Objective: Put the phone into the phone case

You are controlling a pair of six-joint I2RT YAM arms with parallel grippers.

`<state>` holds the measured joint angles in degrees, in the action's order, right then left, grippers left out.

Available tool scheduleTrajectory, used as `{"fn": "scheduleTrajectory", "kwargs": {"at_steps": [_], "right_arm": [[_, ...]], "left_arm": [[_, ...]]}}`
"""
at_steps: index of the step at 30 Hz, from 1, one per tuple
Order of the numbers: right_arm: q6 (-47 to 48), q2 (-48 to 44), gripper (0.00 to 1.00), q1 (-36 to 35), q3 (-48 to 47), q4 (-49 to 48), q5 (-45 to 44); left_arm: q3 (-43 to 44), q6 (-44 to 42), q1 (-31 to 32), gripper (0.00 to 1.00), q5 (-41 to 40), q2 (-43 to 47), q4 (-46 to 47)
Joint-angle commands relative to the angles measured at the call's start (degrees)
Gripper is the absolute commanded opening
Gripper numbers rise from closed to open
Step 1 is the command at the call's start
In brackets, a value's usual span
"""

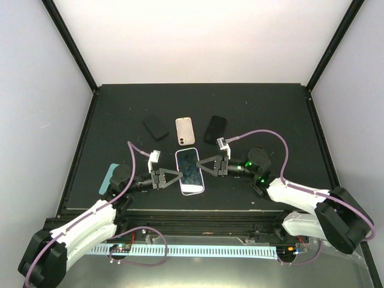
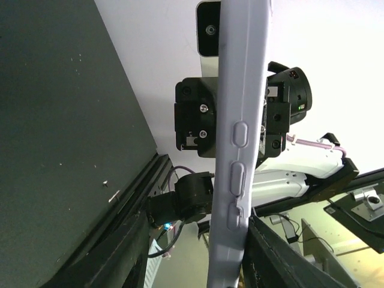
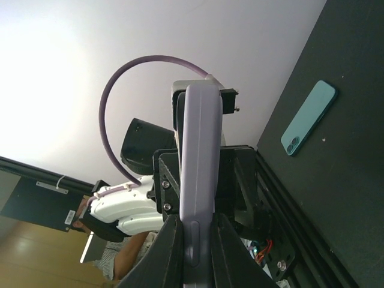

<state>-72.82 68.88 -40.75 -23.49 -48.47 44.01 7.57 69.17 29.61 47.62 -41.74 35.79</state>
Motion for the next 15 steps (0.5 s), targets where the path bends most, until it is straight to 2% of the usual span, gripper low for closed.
{"fn": "scheduleTrajectory", "kwargs": {"at_steps": [1,3,8,11,15], "right_arm": [[-1.34,-1.36,0.06,-0.44,1.02,-4.78,0.78],[-1.64,-2.02,0.06,-0.44,1.73,-5.53,0.27],[0.29,-4.77,0.07,-0.73,3.01,-1.3,-0.37],[2.49,-7.34,0.13,-0.73,3.79,2.66,-0.99],[8.26,-11.27,0.23,-0.7,1.73,13.3,-2.45]], "left_arm": [[2.35,-1.62,0.25,0.44,2.06,-2.36,4.75],[2.53,-1.49,0.38,0.42,2.14,-3.42,5.87],[3.48,-2.33,0.68,0.28,2.97,-5.2,7.16],[5.25,-5.7,0.75,0.21,5.29,-5.3,3.98],[6.11,-8.35,0.78,0.13,6.99,-4.04,1.51]]}}
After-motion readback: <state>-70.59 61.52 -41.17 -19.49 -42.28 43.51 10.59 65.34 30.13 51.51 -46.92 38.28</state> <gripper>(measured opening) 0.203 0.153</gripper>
